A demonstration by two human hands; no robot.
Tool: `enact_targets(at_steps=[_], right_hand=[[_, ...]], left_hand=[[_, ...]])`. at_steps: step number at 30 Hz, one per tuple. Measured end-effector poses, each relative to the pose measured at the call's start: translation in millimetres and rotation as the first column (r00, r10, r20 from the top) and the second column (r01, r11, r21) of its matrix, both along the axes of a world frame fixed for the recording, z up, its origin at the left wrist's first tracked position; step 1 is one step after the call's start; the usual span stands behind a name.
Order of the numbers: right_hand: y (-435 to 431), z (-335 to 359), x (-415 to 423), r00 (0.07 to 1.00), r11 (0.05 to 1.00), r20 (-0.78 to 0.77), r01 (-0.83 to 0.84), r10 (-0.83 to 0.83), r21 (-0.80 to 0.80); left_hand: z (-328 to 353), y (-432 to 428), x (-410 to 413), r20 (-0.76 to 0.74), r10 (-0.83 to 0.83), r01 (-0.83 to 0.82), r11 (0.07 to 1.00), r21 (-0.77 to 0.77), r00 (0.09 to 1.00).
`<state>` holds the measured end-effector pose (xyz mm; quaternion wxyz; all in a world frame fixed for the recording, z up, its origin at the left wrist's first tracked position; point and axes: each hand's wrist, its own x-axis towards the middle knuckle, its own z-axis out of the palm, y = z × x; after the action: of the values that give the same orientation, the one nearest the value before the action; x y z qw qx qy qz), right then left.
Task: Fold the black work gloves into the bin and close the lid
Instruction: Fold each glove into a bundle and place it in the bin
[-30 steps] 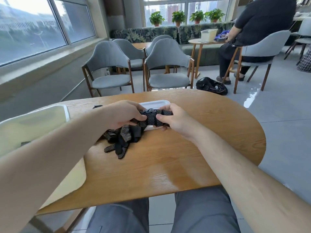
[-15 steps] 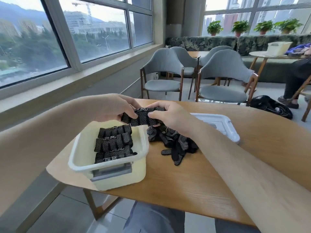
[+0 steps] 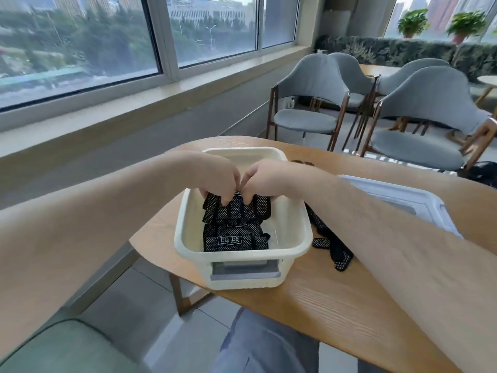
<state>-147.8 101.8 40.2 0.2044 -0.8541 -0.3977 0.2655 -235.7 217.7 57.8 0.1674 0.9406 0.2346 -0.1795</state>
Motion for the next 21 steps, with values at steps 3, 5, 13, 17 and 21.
enact_targets(at_steps=[3,5,13,17,21], right_hand=[[10,-9,3,0.999,0.995,0.007,-0.036,0.037,-0.091],[16,-17,1,0.997,0.987,0.012,-0.077,0.080,-0.144],[25,-31,-2,0.949,0.926,0.174,-0.199,0.264,-0.320],[28,-33,-6,0.907,0.912,0.276,-0.212,0.317,-0.350],[31,-34,-12,0.885,0.850,0.264,-0.226,0.383,-0.476]], left_hand=[[-15,3,5,-0.104,-0.023,0.023,1.000,-0.003,0.994],[-27,6,7,-0.173,-0.039,0.041,0.999,0.005,0.984],[-56,8,7,-0.277,-0.208,0.277,0.930,0.242,0.938],[-62,2,7,-0.330,-0.199,0.327,0.857,0.398,0.923],[-65,0,6,-0.373,-0.251,0.396,0.831,0.390,0.893]])
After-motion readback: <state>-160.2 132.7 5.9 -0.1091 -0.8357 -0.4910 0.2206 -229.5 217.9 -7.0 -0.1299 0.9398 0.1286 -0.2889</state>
